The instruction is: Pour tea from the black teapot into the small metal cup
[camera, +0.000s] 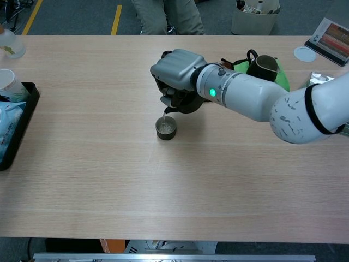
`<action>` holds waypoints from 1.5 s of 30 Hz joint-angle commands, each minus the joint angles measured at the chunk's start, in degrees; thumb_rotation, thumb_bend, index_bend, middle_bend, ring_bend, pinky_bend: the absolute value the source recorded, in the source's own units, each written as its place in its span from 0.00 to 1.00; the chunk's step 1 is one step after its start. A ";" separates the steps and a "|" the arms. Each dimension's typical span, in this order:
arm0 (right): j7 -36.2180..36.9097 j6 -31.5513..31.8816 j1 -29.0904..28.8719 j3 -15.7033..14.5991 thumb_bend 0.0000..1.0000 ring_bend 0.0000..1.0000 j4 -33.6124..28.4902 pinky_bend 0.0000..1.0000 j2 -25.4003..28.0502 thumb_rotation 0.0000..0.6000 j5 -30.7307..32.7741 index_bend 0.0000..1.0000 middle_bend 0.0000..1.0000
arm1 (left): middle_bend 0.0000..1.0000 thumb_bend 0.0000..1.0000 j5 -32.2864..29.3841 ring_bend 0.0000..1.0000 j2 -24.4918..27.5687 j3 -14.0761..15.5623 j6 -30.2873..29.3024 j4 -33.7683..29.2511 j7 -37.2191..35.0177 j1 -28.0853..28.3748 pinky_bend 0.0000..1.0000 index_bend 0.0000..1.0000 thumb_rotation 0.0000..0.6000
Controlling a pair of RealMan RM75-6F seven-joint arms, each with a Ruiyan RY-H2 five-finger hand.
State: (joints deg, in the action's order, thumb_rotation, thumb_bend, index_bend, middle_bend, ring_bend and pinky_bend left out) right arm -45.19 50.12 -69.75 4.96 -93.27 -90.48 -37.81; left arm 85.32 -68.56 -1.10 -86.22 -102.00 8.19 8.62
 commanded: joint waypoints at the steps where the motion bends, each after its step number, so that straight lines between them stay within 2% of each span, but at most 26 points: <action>1: -0.03 0.08 -0.08 -0.14 0.45 0.95 -0.07 0.09 0.06 0.91 0.15 0.98 0.91 | 0.10 0.27 0.05 0.08 -0.03 -0.11 0.13 -0.01 0.01 -0.03 0.09 0.03 1.00; 9: 0.45 0.60 0.01 -0.53 0.45 0.95 -0.53 0.09 0.24 0.91 0.02 0.98 0.91 | 0.10 0.27 0.08 0.08 -0.09 -0.41 0.63 -0.02 0.12 -0.15 0.09 0.03 1.00; 23: 11.14 1.41 6.02 -0.92 0.45 0.95 1.12 0.10 -1.09 0.94 -7.12 0.98 0.91 | 0.10 0.27 -0.46 0.08 0.47 -0.78 2.76 -0.83 1.06 0.41 0.09 0.03 1.00; 30: 18.15 2.82 9.75 0.30 0.45 0.95 1.95 0.10 -1.44 0.94 -11.98 0.98 0.91 | 0.10 0.27 -0.29 0.08 0.29 -0.70 3.53 -1.62 3.41 0.76 0.09 0.03 1.00; 39: 28.74 1.27 14.68 1.92 0.45 0.95 -0.92 0.10 2.90 0.94 -14.73 0.98 0.91 | 0.10 0.27 -0.38 0.08 0.45 -0.82 4.86 -2.11 3.73 1.41 0.09 0.03 1.00; 45: 34.28 0.74 18.27 1.03 0.45 0.95 -1.67 0.10 6.61 0.94 -18.64 0.98 0.91 | 0.10 0.27 -0.53 0.08 0.16 -0.69 5.86 -1.77 3.30 1.79 0.09 0.03 1.00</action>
State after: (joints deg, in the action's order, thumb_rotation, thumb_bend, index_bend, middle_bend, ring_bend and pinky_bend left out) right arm -12.05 51.10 -52.56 6.32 -94.60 -84.91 -55.33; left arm 84.80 -68.37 -1.82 -80.39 -103.81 11.52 10.37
